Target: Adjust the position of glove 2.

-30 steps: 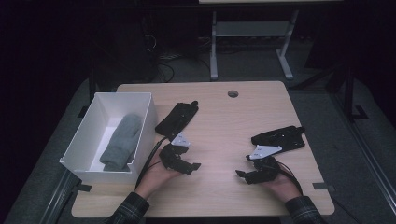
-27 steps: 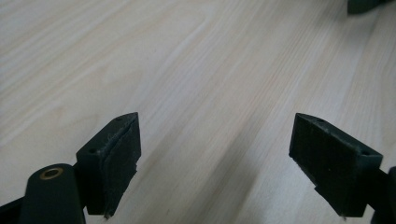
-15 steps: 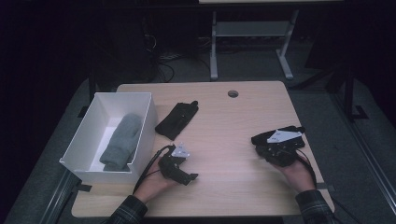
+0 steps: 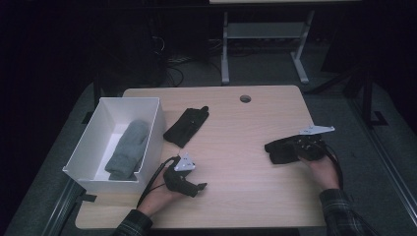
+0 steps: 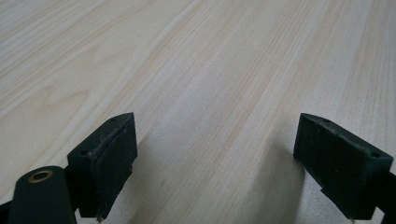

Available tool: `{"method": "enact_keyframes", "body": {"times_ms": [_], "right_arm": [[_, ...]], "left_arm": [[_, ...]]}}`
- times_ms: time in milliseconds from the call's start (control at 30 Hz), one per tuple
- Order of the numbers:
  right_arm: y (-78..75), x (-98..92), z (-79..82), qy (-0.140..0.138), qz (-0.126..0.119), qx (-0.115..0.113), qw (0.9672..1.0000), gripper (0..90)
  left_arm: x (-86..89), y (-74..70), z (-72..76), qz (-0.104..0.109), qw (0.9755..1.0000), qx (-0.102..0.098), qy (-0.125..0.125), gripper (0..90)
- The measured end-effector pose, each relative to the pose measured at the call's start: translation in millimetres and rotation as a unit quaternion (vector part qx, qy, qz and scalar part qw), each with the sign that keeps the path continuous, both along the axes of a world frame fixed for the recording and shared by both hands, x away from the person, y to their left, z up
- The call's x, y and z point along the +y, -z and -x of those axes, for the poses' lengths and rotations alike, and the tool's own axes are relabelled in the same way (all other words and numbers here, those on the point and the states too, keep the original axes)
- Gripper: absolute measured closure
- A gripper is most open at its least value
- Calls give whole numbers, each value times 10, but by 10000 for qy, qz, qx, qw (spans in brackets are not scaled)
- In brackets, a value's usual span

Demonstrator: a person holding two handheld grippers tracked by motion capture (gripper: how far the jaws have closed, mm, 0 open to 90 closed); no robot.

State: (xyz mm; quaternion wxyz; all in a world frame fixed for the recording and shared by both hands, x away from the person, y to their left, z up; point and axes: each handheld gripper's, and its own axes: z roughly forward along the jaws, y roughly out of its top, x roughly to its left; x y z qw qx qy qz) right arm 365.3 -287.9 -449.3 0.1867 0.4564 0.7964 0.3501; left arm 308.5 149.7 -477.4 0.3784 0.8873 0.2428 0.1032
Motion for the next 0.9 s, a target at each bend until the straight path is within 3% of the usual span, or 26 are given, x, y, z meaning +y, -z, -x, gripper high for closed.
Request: {"method": "enact_keyframes", "body": {"times_ms": [200,433,633,900], "right_arm": [[148,72,-99,-99,210,288,9993,900],[146,115,-68,-274,271,333,9987,900],[136,281,44,-652,327,334,9968,900],[115,548,274,-1197,336,428,9913,900]], "left_arm": [[-1,-6,3,-31,10000,20,-19,127],[-1,-3,1,-15,10000,16,-17,126],[-1,-1,-1,0,10000,17,-19,126],[-2,1,-2,12,10000,29,-14,126]]}}
